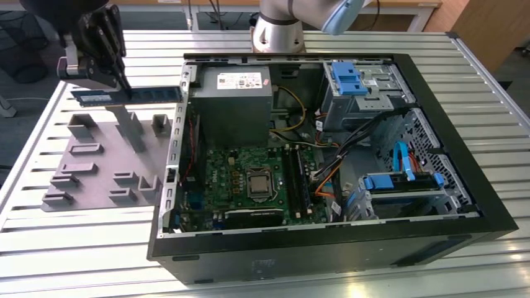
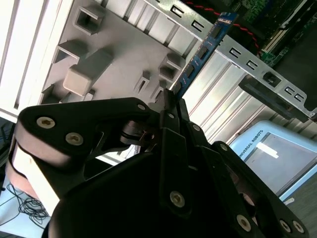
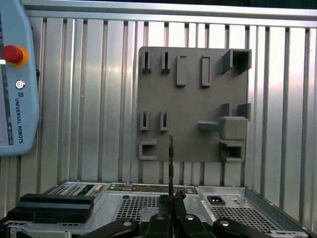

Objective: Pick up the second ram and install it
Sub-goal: 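Pick up the second ram and move it above second insertion slot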

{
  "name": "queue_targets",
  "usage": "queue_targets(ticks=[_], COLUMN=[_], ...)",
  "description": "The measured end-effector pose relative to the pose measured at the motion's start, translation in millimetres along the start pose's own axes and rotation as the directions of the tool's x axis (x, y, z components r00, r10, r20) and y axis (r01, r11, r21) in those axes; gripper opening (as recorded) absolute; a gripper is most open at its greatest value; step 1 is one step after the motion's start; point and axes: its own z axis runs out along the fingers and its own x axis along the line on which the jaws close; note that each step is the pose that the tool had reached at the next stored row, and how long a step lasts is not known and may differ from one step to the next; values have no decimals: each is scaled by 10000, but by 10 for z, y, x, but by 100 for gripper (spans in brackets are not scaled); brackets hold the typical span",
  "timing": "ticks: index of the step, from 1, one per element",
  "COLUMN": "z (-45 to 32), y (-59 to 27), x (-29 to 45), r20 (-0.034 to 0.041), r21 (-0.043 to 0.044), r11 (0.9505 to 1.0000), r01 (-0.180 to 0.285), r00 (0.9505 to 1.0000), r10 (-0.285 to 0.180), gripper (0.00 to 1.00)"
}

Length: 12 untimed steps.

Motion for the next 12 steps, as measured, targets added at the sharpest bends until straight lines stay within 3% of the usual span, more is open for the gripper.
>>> queue_targets(ticks=[12], z=[1], y=[-140], x=[3], r20=[0], r21=[1], r11=[10000], r01=[1], r00=[10000], r10=[-1], gripper=[14])
